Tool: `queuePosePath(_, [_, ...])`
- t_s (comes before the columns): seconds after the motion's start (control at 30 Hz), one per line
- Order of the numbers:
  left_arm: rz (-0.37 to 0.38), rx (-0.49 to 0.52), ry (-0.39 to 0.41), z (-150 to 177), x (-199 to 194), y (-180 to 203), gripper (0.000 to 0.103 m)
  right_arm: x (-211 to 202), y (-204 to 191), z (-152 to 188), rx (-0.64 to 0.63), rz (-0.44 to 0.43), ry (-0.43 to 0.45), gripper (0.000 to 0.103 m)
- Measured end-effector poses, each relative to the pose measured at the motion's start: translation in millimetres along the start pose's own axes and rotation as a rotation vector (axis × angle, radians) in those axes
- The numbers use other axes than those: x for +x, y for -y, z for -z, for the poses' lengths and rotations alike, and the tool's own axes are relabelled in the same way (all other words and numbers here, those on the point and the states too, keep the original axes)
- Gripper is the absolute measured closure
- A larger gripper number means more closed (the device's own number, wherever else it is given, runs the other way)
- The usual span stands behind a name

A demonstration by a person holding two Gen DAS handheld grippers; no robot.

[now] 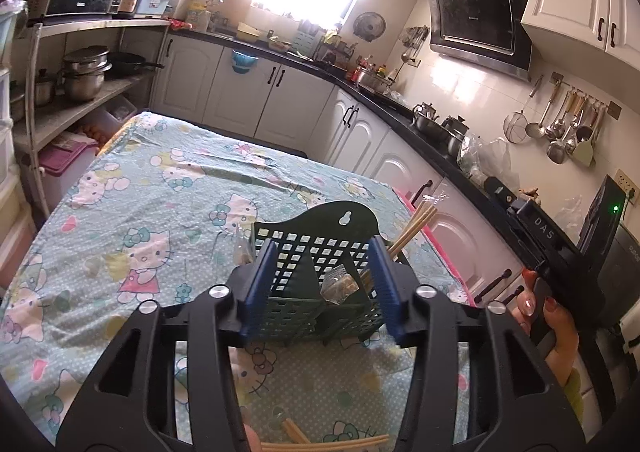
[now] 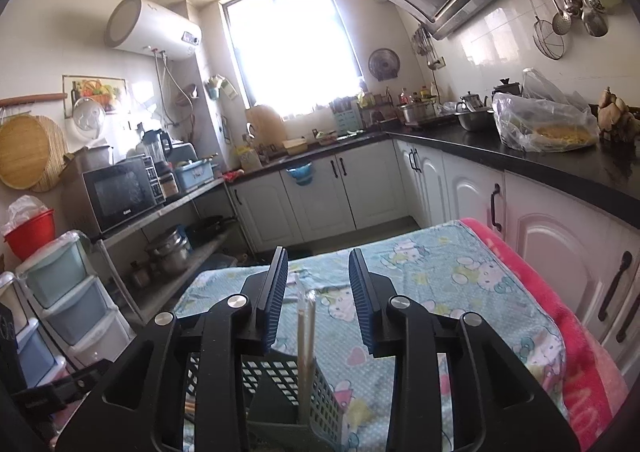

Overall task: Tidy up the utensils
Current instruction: 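Lower into the caddy and open the left tool while the right tool opens, then move both open tools down toward the chopsticks lying beside the caddy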

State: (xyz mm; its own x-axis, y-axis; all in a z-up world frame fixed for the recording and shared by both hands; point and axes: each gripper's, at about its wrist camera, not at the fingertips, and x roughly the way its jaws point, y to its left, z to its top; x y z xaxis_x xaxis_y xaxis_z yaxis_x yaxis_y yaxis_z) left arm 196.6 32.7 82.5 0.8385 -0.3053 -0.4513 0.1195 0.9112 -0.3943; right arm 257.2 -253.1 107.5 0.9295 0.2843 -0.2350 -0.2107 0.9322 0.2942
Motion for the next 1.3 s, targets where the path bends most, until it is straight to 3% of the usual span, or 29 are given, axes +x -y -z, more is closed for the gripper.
queuePosePath(0.4, [0.020,-0.003,0.027,3,-16,-2,0.028,-10,-2,9,-0.021,0.010,-0.033,0.060])
queuePosePath(0.7, [0.036,0.000,0.042,5,-29,-2,0.013,-18,-2,18,-0.050,0.016,-0.061,0.055])
queuePosePath(1.3, [0.028,-0.037,0.020,27,-44,-17,0.011,-45,0,43,-0.072,0.003,-0.114,0.046])
